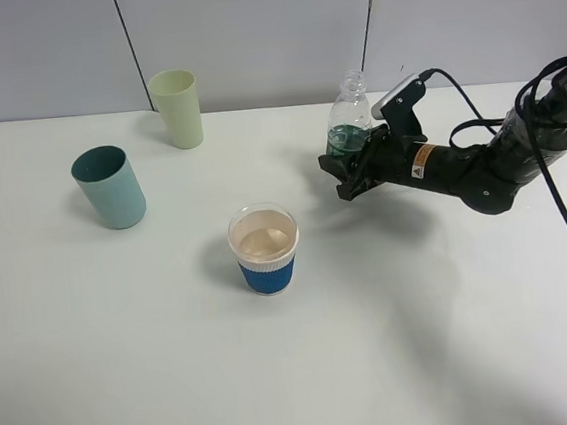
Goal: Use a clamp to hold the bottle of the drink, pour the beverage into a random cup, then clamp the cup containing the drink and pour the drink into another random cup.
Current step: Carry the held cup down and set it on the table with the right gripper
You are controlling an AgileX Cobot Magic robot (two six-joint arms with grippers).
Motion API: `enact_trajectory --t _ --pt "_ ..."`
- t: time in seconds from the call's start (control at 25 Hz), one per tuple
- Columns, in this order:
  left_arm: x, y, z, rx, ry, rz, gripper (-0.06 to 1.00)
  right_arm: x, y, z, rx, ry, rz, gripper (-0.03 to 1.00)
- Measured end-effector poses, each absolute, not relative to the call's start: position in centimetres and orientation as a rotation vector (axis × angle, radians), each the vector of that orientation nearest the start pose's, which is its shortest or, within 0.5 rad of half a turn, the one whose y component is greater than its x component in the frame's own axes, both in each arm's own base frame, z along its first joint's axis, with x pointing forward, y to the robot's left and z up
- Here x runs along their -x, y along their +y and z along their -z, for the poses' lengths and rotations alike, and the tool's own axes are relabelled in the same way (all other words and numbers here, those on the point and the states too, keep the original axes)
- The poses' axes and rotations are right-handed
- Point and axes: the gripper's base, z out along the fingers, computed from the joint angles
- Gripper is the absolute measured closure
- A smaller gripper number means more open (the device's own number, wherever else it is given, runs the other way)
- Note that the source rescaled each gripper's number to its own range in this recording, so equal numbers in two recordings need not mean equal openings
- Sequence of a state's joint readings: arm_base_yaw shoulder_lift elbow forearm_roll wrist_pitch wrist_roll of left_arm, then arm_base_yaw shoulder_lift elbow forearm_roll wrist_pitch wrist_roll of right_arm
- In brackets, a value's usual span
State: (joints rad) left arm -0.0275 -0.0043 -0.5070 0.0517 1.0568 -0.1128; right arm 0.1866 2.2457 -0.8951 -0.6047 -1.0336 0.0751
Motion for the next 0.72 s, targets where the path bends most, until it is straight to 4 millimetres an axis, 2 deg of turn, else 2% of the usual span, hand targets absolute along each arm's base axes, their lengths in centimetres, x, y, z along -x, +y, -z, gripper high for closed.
enact_trajectory --t 0.04,0.08,0.12,0.24,0.32,0.44,0.72 --pt "0.62 0.43 -27.96 0.089 2.026 0.027 -0.06 -36.40 11.39 -6.20 0.749 1.713 -0.427 0.97" --pt "0.62 0.43 -27.96 0.089 2.026 0.027 -0.06 -36.42 11.39 -6.22 0.749 1.713 -0.427 0.90" --pt "0.62 0.43 -27.96 0.089 2.026 0.027 -0.06 -36.42 11.39 -6.20 0.749 1.714 -0.426 0.82" --pt "0.62 0.43 -27.96 0.089 2.026 0.027 -0.06 -36.38 11.37 -5.95 0.751 1.725 -0.425 0.46" --pt "0.62 0.43 -27.96 0.089 2.026 0.027 -0.06 -36.40 11.41 -6.09 0.747 1.710 -0.431 0.36" --pt "0.62 0.43 -27.96 0.089 2.026 0.027 -0.06 -36.40 11.43 -6.15 0.745 1.703 -0.434 0.31" --pt "0.62 0.43 -27.96 0.089 2.026 0.027 -0.06 -36.21 11.41 -6.47 0.744 1.700 -0.435 0.30"
